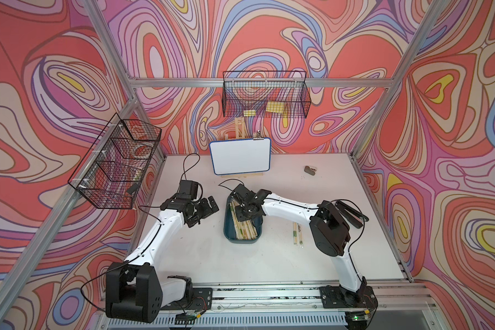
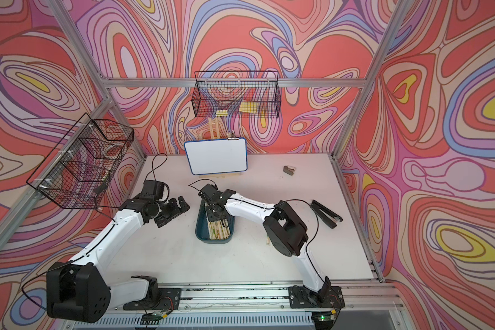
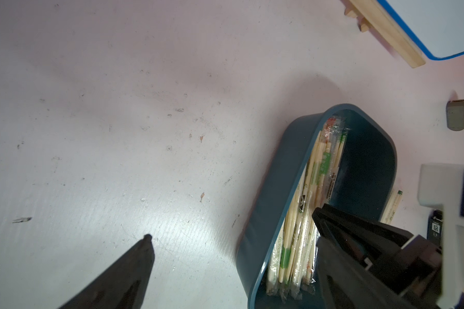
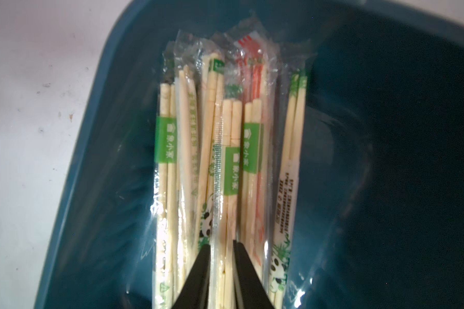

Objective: Take the paired disposable chopsticks out of the storage box
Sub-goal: Pick up the paired disposable chopsticks from the storage box.

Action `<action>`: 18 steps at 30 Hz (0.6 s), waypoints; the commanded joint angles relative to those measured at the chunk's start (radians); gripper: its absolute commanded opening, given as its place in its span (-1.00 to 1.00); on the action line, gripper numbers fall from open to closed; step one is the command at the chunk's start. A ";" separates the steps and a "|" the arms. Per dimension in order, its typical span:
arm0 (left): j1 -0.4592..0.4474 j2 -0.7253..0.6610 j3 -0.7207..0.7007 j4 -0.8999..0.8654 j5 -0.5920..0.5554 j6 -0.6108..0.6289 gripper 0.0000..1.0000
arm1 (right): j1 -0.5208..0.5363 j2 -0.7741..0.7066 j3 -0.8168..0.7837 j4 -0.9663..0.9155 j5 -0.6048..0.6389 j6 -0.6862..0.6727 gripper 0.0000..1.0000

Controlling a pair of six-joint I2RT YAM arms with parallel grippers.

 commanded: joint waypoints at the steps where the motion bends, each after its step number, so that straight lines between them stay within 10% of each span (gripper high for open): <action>1: 0.007 -0.016 -0.012 0.012 0.003 -0.005 1.00 | 0.001 0.036 0.022 -0.012 0.009 -0.012 -0.58; 18: 0.007 -0.015 -0.007 0.009 0.008 -0.004 1.00 | 0.001 0.054 0.038 -0.021 0.003 -0.021 -0.83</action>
